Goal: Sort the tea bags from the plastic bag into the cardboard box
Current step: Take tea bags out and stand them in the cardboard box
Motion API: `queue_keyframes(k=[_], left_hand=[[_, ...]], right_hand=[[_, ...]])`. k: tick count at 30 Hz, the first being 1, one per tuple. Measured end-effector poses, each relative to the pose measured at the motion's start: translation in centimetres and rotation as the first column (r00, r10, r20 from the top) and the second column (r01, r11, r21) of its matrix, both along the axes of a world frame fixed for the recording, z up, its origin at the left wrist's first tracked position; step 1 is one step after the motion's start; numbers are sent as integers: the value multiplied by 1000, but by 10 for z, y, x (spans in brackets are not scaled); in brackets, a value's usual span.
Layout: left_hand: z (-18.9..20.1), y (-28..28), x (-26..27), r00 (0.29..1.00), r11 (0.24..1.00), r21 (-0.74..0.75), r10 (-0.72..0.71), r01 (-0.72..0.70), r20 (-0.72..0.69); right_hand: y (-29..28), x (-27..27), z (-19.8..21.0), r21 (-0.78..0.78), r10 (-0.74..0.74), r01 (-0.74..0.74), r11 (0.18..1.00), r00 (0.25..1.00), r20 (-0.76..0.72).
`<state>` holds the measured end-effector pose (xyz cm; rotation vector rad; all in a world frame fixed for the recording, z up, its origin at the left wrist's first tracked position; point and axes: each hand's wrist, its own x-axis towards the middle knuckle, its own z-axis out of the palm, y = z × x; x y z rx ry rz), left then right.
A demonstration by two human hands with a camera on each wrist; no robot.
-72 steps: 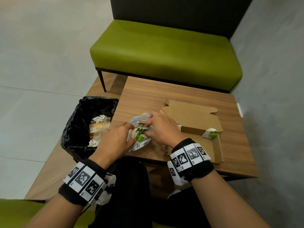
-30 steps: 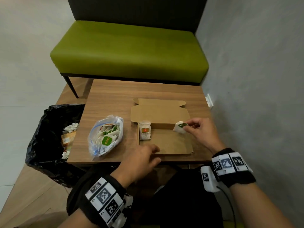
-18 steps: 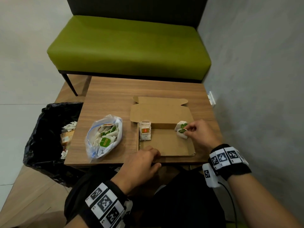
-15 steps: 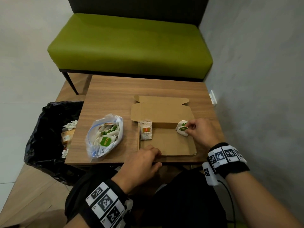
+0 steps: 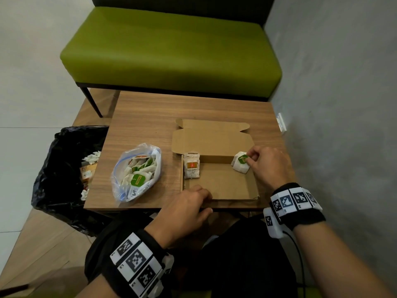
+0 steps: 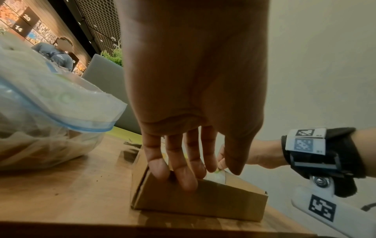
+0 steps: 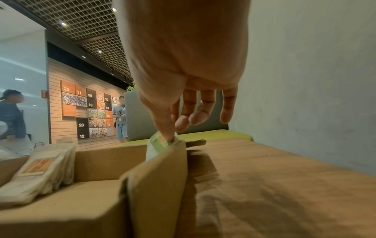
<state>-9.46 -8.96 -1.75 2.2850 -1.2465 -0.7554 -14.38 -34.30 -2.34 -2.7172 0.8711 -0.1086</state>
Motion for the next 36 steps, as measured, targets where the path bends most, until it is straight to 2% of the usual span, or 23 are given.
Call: queue_keyframes(k=[8,12,17,20,23,25,27,29,33,36], left_hand=[[4,2,0,1000,1000,-2,-19,19,12],[12,7,1,1000,999,-30,-13,12,-25],[29,21,8,996,994,-82,59,-65,-70],[44,36,17,984,976,-129,168,-174,-56],[59,60,33,942,918,-218,337,-330,-9],[63,78,47,898,882,-251,431,-399,86],[58,96,60,841,857,-234,505,-459,196],[50,111,70,805,846,-149,533,-512,260],[33,124,76,823,856,-28,505,-516,261],[26,124,74,835,861,-28,500,-507,229]], right_hand=[[0,0,1,3,-19,19,1000,999,39],[-2,0,4,66,-39,38,997,999,12],[0,-2,4,125,-36,38,991,999,-18],[4,-1,11,136,-33,32,990,999,8],[16,5,26,129,37,-48,990,996,84],[32,13,37,131,121,-140,981,982,142],[55,22,45,161,198,-227,960,964,179],[85,32,50,218,270,-301,928,949,160],[151,52,47,386,417,-439,811,897,144],[188,68,34,289,505,-521,803,853,132]])
